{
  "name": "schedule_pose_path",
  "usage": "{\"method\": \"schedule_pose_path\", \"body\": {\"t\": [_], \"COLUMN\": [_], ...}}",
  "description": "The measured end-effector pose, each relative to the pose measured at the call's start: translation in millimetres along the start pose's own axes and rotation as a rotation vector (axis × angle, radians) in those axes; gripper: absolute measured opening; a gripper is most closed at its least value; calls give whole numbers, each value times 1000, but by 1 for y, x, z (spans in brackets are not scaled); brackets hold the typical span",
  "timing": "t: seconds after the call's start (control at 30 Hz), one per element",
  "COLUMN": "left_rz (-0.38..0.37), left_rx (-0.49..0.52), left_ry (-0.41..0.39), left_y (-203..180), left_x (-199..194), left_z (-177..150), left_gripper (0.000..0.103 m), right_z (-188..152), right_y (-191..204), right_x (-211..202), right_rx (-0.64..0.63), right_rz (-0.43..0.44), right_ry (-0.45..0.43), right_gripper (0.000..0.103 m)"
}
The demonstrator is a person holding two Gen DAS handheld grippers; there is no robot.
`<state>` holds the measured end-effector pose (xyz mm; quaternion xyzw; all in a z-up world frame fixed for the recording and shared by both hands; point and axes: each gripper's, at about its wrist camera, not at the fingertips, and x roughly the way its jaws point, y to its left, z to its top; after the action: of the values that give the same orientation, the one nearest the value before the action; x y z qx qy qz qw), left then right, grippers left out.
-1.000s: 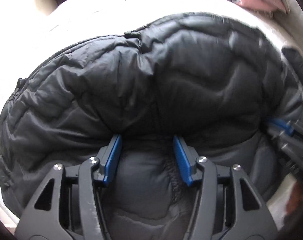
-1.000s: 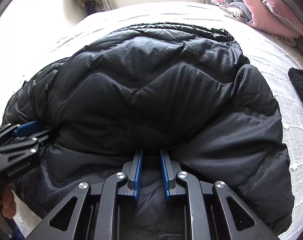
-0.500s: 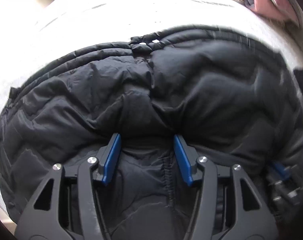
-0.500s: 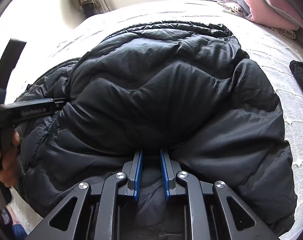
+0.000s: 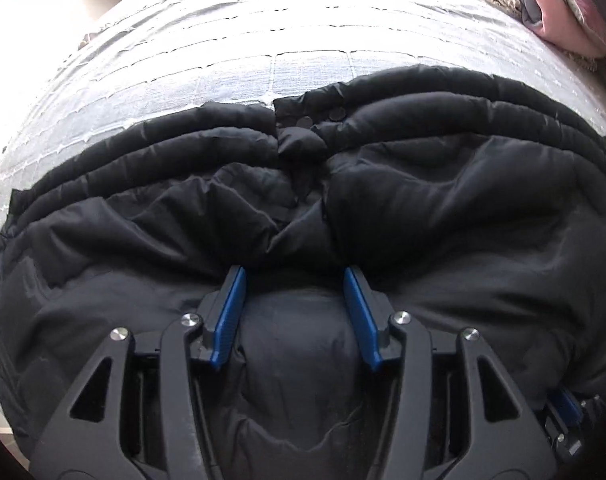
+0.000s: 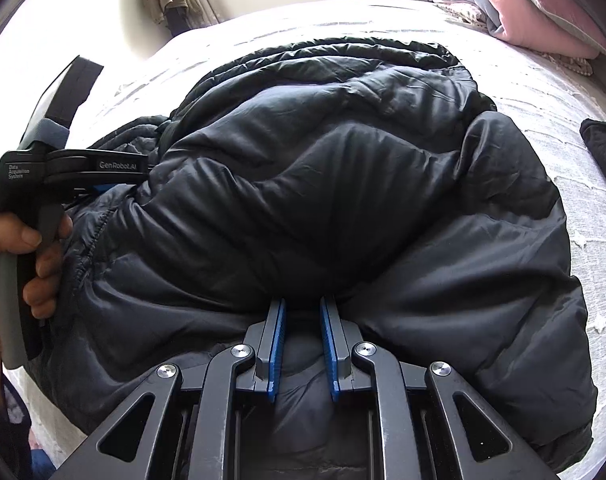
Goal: Fold large clothes
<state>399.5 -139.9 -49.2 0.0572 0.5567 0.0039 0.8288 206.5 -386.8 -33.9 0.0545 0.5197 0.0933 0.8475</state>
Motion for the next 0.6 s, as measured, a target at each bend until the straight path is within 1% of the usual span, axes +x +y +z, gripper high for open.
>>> {"method": "schedule_pose_path", "body": {"t": [0.1, 0.13, 0.2, 0.27, 0.3, 0.33, 0.37, 0.4, 0.43, 0.5, 0.53, 0.6], "left_rz": [-26, -36, -66, -113, -139, -158, -165, -163, -157, -166, -181, -219], "left_rx": [-14, -19, -50, -106, -144, -181, -215, -255, -311, -443, -547, -735], "left_ry": [15, 12, -28, -100, -133, -161, -183, -197, -201, -179, -177, -200], "left_y": [8, 16, 34, 65, 83, 101, 119, 138, 158, 193, 216, 251], "left_x": [-10, -21, -43, -78, -94, -108, -119, -127, -135, -141, -143, -148], "left_z": [1, 0, -4, -24, -38, -54, -70, -87, -106, -146, -168, -210], "left_gripper": [53, 53, 53, 56, 63, 67, 71, 72, 72, 72, 72, 73], "right_z": [0, 1, 1, 2, 3, 4, 4, 5, 5, 5, 3, 2], "right_y": [-2, -3, -4, -6, -6, -6, -6, -5, -4, 1, 2, 8], "right_x": [0, 0, 0, -1, -2, -4, -5, -7, -7, -8, -8, -11], "right_rx": [5, 5, 6, 8, 9, 10, 9, 8, 6, -5, -10, -29], "right_rz": [9, 12, 20, 25, 25, 24, 21, 18, 15, 2, -5, -27], "right_ry": [1, 1, 1, 4, 5, 5, 4, 3, 0, -7, -12, -25], "right_gripper": [17, 17, 17, 17, 18, 18, 18, 18, 18, 19, 19, 19]}}
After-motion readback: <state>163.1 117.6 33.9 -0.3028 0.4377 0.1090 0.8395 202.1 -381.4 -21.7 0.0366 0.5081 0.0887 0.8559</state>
